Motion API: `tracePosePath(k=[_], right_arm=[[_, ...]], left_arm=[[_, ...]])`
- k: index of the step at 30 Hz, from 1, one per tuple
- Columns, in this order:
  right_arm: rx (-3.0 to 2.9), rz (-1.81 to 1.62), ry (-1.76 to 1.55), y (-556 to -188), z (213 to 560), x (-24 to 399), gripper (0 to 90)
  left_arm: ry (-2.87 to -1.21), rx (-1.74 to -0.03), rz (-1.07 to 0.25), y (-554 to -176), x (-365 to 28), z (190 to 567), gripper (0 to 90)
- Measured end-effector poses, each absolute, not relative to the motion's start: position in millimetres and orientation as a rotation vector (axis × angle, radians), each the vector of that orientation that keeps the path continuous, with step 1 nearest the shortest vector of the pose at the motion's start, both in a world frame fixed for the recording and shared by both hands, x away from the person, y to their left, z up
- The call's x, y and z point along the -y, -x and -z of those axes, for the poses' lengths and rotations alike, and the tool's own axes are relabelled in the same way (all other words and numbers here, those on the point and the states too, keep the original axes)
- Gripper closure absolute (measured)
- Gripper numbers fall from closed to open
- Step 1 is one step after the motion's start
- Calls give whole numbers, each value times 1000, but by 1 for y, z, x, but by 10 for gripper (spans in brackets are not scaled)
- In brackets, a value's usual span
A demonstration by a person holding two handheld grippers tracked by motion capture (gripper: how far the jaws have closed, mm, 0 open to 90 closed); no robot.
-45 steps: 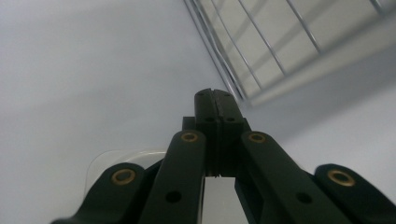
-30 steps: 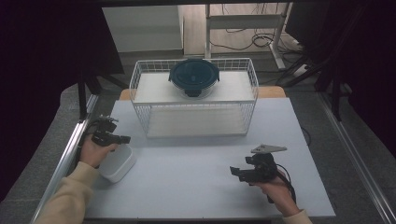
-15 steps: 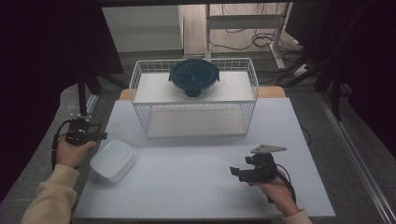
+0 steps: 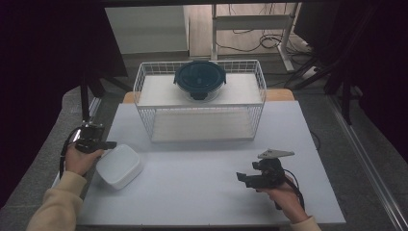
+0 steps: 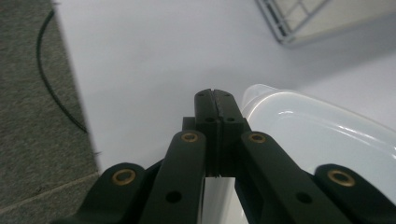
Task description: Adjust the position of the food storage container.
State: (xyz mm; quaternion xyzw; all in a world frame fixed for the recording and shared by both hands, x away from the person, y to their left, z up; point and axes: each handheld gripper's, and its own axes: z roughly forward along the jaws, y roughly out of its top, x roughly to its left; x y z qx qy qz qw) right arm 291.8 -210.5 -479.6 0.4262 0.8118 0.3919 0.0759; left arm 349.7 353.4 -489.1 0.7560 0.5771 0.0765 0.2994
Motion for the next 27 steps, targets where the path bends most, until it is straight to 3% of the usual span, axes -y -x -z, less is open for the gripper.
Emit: tracePosePath(k=[11, 19, 27], right_arm=[[-2436, -1178, -1274, -291, 480, 211, 206], [-2435, -1178, -1276, -292, 480, 212, 206], [-2436, -1176, -1275, -292, 480, 211, 206]], left_arm=[[-2144, -1355, -161, -350, -301, 483, 900], [-2020, -1429, -249, -320, -337, 464, 900], [-1994, -1546, -266, -279, -363, 477, 900]])
